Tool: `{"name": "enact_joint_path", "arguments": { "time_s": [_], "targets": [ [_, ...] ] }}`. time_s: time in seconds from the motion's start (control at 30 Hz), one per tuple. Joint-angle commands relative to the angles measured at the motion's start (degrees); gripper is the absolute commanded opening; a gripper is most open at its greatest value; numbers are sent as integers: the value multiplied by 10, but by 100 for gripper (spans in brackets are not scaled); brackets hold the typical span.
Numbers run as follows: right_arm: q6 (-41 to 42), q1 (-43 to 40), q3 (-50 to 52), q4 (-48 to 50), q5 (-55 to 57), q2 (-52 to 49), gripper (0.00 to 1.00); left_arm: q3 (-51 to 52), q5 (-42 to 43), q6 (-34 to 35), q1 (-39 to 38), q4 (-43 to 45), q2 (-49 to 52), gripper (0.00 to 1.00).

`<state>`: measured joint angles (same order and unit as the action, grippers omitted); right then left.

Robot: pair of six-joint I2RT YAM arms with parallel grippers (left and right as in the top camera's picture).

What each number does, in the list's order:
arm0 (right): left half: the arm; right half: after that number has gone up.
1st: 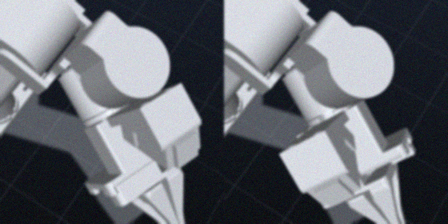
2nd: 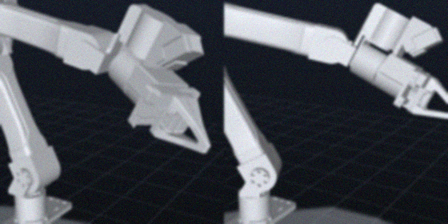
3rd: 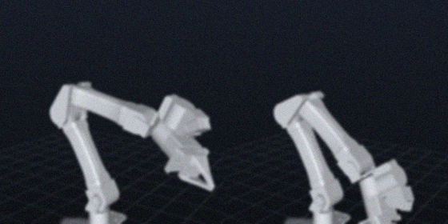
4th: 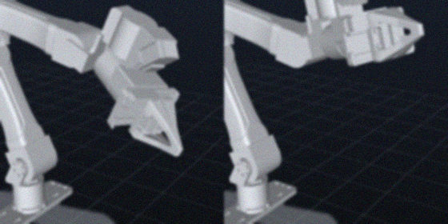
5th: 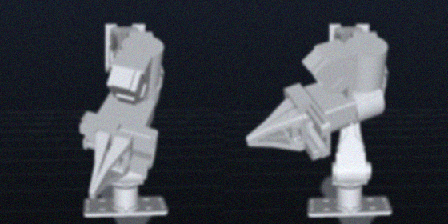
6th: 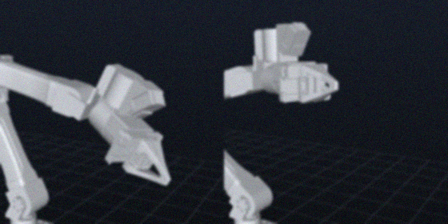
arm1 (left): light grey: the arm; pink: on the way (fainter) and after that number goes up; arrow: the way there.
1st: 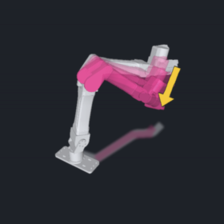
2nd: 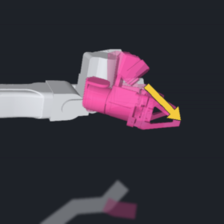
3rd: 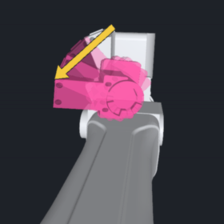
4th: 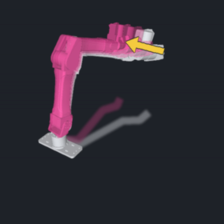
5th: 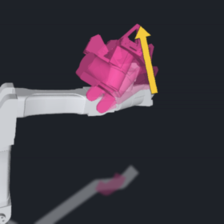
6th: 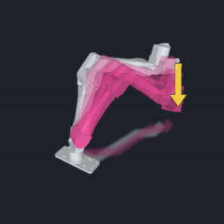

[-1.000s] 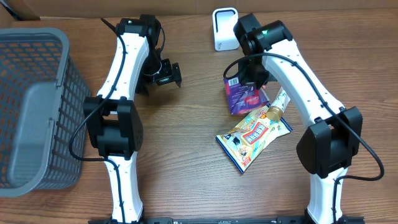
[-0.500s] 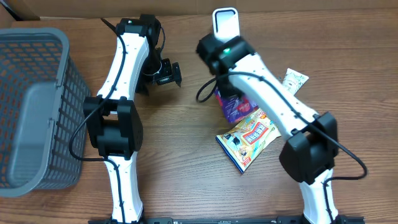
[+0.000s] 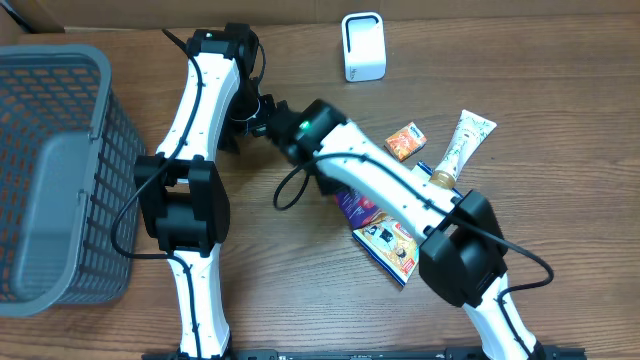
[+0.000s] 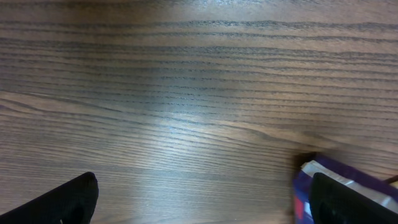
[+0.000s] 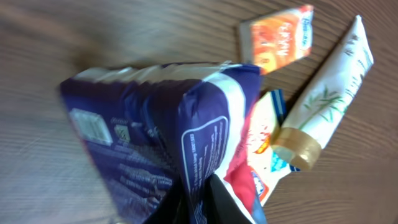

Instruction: Scan the item barcode

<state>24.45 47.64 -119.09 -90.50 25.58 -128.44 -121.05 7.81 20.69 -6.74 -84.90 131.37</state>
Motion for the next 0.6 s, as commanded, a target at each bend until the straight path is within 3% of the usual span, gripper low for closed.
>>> {"name": "enact_joint_path", "arguments": {
  "time_s": [0.0,0.13,0.23,0.37,0.57],
  "targets": [
    [15,16,-16,8,-65,-4,12,-2,-8,5,0,-2,-2,100],
    [15,10,-41,8,-153,-3,12,-2,-8,5,0,-2,-2,100],
    [2,-3,-65,7,-250,-3,26,-2,-8,5,0,-2,-2,100],
    [-37,-23,-83,-2,-354,-3,34,-2,-8,5,0,-2,-2,100],
    [-67,-68,-127,-52,-374,-2,39,-2,-8,3,0,-2,-2,100]
  ]
}}
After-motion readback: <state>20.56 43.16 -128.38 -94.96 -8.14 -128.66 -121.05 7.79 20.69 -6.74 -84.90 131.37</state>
